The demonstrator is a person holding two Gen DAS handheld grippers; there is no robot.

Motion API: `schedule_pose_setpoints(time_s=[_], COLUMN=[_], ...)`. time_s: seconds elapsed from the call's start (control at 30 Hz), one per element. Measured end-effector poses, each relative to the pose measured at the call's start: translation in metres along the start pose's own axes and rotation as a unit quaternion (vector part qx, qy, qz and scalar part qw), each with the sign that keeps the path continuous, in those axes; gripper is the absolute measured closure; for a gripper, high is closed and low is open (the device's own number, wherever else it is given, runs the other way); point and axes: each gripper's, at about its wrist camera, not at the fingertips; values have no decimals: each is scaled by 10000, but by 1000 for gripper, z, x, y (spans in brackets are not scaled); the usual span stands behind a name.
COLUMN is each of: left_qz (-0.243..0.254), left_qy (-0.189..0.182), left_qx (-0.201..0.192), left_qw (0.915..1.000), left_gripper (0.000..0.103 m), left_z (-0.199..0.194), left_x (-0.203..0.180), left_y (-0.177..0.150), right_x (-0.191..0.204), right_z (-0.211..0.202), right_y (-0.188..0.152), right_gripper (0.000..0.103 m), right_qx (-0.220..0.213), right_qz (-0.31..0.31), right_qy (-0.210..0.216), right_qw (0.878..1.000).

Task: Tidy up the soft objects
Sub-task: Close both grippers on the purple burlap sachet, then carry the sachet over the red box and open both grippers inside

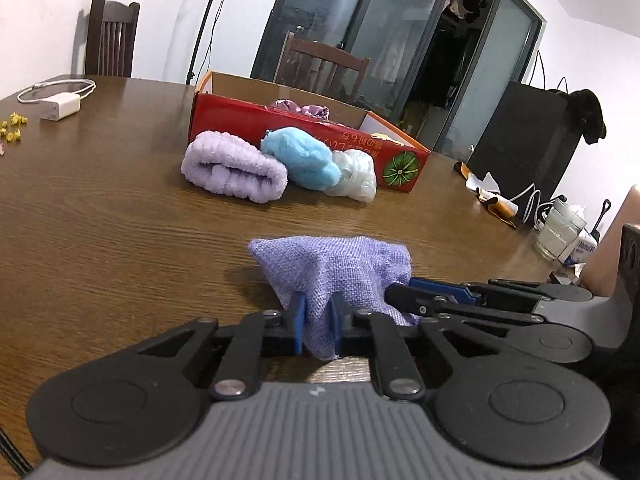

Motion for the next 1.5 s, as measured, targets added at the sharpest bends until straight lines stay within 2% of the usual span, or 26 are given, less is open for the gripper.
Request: schedule_pose_setpoints(time_s=[0.17,0.3,0.37,0.5,0.6,0.7,0.8,0.83,0.9,0.97,1.03,1.1,1.2,1.27,1.33,1.47,1.5], left_qz=[164,403,493,565,405,504,691,753,797,759,613,560,580,545,584,641,658], left_qy=[-38,-217,-335,-535,-375,-65,322,519,672,743,625,622,713,691,746,804,816], left_qx=[-143,-625,-816,-898,-811,-593,-199,-2,275,287,213,140,79,40,-73,-350,-422], left_qw=[9998,9970,9949,9929,9952,9969,9969,9958,9942,9939,9959,9964,9957,9961,9955,9941,9936], left_gripper=[95,95,95,95,95,95,95,95,94,85,68,67,64,62,59,53,48], left_z=[-11,-21,-17,17,60,103,146,159,177,181,183,179,173,166,152,113,103], left_x=[-5,-6,-1,23,45,61,75,80,91,100,110,114,110,109,105,95,92], left_y=[6,41,70,142,190,215,222,220,213,204,201,202,207,212,217,229,231], right_x=[-1,-2,-5,-13,-25,-36,-40,-38,-35,-32,-26,-24,-28,-30,-32,-39,-42], right_z=[-11,-29,-34,-15,28,82,136,154,183,203,211,219,221,217,204,162,146], right_y=[-3,15,39,106,159,201,224,226,223,217,208,204,203,206,210,226,230], right_gripper=[93,93,93,93,93,93,93,93,93,90,85,79,78,72,61,60,59], right_qx=[-62,-423,-629,-987,-923,-619,-242,-69,202,393,462,568,708,695,596,258,141], right_qz=[157,209,162,-114,-42,204,278,229,179,146,102,104,223,294,302,285,271], right_qy=[89,210,324,352,425,532,520,479,445,435,444,460,545,583,593,482,428], right_qw=[9998,9987,9974,9944,9948,9965,9980,9986,9986,9982,9979,9973,9958,9954,9960,9981,9986])
Point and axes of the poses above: each gripper's, at about its wrist camera, not at the fingertips, and z roughly the way its jaws point, x to its left, y to its top, and after that the axes turned 8 degrees about z, right-handed
